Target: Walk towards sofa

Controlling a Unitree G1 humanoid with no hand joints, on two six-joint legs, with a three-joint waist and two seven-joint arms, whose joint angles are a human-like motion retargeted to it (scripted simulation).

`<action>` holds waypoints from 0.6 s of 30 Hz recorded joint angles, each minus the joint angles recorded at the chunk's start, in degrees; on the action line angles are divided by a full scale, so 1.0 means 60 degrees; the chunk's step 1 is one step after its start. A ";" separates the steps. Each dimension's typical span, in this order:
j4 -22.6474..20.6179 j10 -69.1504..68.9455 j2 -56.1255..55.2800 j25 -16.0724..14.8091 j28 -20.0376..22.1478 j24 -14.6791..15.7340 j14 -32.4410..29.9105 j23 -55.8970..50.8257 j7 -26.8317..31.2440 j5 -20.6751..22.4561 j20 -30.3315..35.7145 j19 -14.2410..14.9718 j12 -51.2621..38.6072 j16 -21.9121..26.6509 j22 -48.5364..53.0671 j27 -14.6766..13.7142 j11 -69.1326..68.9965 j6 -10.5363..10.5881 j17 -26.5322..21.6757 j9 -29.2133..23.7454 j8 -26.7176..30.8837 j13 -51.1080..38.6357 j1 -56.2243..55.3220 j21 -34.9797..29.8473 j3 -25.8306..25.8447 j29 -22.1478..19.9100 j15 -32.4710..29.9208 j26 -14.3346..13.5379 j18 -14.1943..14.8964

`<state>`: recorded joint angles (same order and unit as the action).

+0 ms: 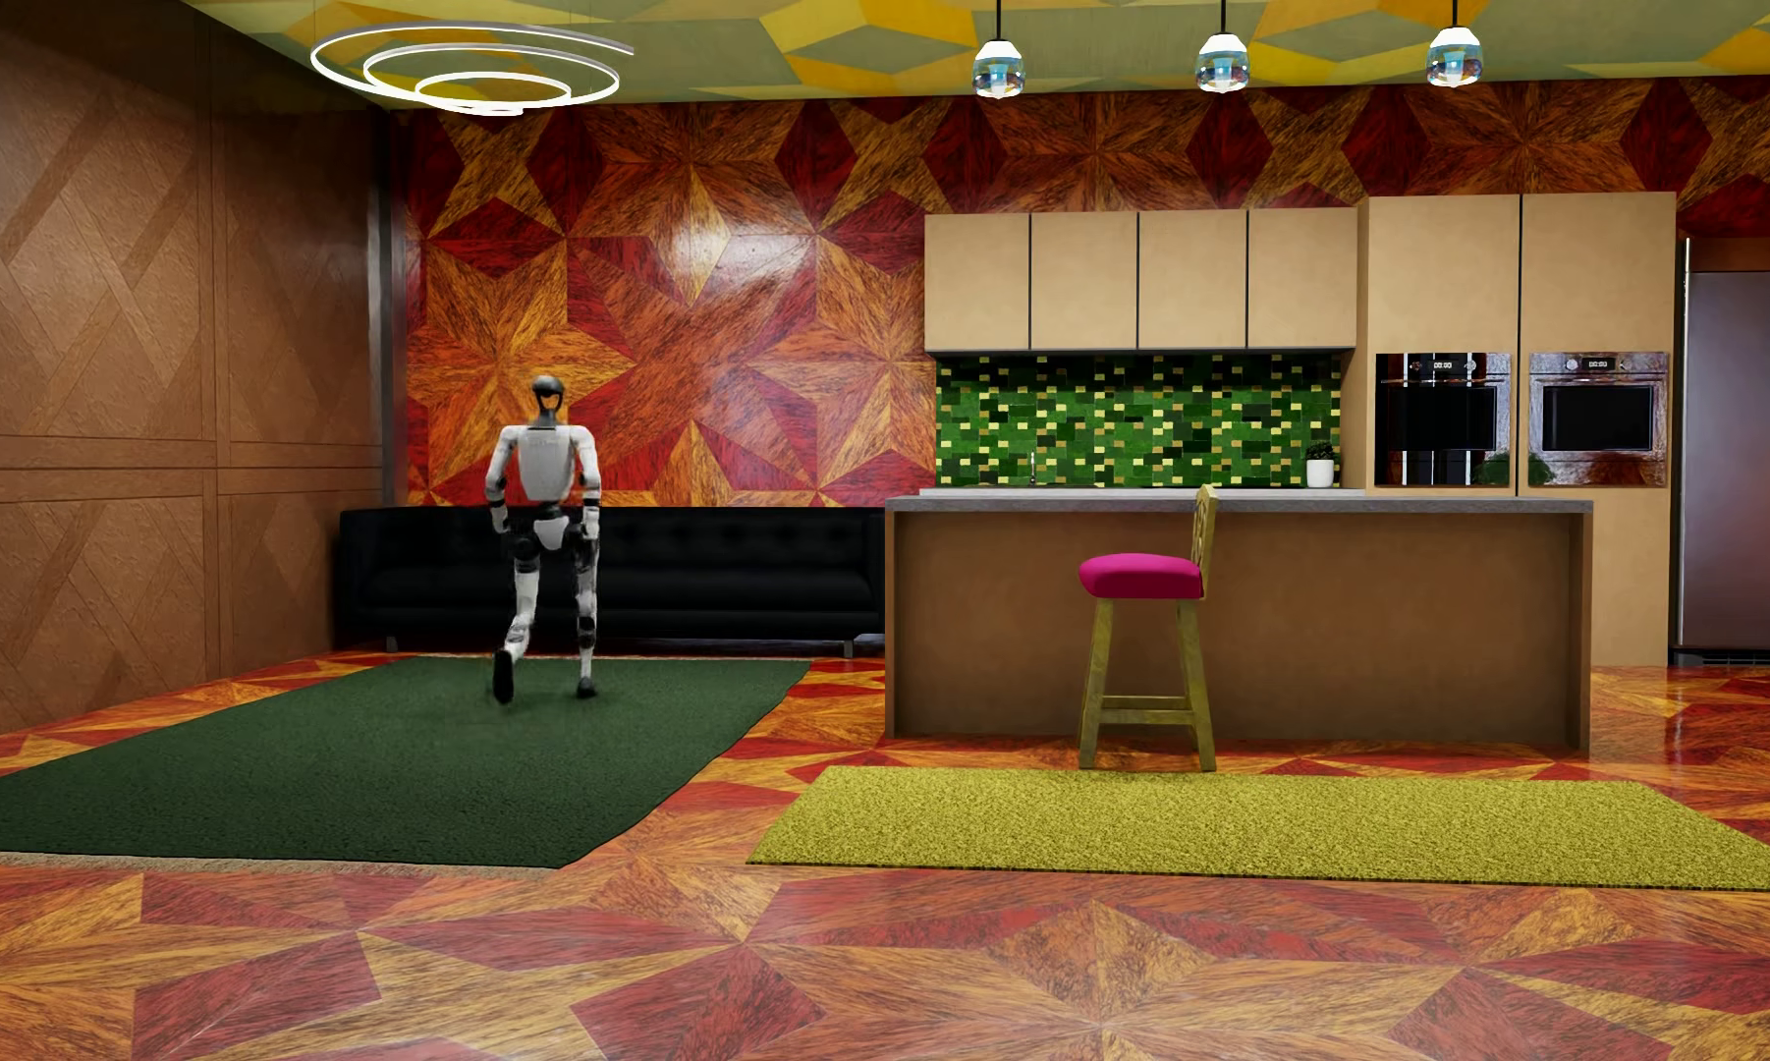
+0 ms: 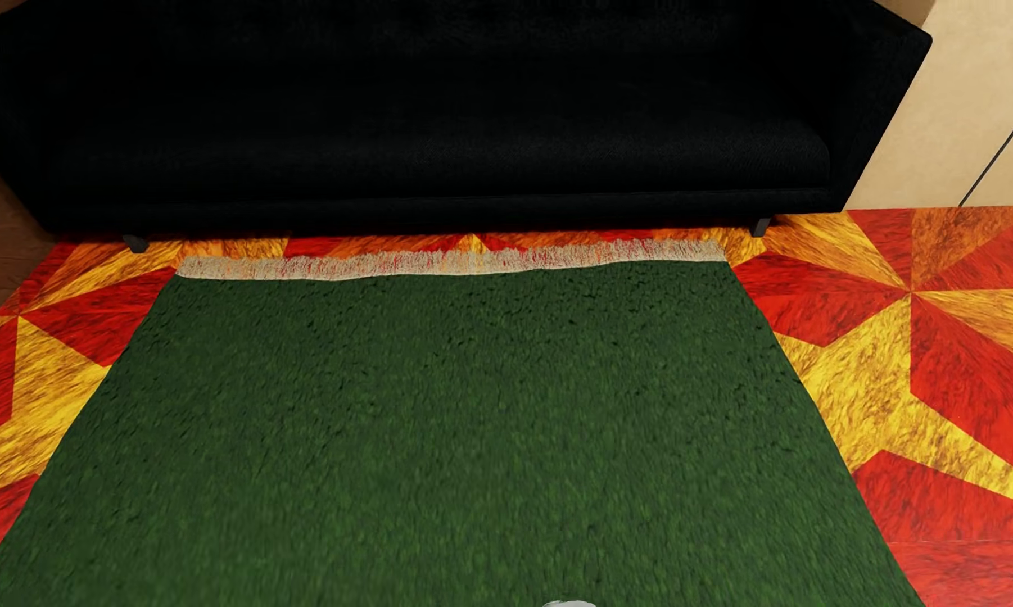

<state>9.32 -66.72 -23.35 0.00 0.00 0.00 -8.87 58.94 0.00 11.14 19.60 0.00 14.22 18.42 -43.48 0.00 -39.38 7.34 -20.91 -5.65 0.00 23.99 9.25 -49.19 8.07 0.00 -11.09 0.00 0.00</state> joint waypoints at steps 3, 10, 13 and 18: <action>-0.0072 -0.2352 0.2695 0.0000 0.0000 0.0000 0.3687 -0.1285 0.0000 0.0137 0.1236 0.0000 0.0469 -0.0047 -0.1883 0.0000 0.0790 -0.0388 -0.0166 -0.0201 0.0000 -0.1103 -0.2526 0.0815 -0.1830 0.0000 0.1502 0.0000 0.0000; 0.0016 1.0024 0.6518 0.0000 0.0000 0.0000 -0.3601 -0.4448 0.0000 -0.0833 0.1612 0.0000 0.2316 0.0349 -0.2389 0.0000 0.2273 -0.0705 -0.0656 0.0435 0.0000 -0.3690 -0.5059 0.4653 -0.4319 0.0000 0.5094 0.0000 0.0000; -0.0514 0.5145 0.7104 0.0000 0.0000 0.0000 0.0384 -0.4814 0.0000 -0.1180 0.1036 0.0000 0.2421 0.0196 -0.2746 0.0000 0.0857 -0.0763 -0.0452 0.0697 0.0000 -0.3282 -0.5468 0.5282 -0.4553 0.0000 0.3753 0.0000 0.0000; -0.1679 0.4121 0.3941 0.0000 0.0000 0.0000 0.3300 -0.1855 0.0000 -0.2007 0.0656 0.0000 0.1285 0.0128 -0.1777 0.0000 -0.6953 -0.0945 0.0091 0.0072 0.0000 -0.2558 -0.3061 0.2594 -0.3193 0.0000 0.0774 0.0000 0.0000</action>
<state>-0.75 -41.99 0.29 0.00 0.00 0.00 10.93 47.81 0.00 -0.91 23.53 0.00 21.93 19.19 -54.14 0.00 -81.10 1.67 -20.37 -5.22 0.00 8.64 -9.11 -33.62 -11.09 0.00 -6.44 0.00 0.00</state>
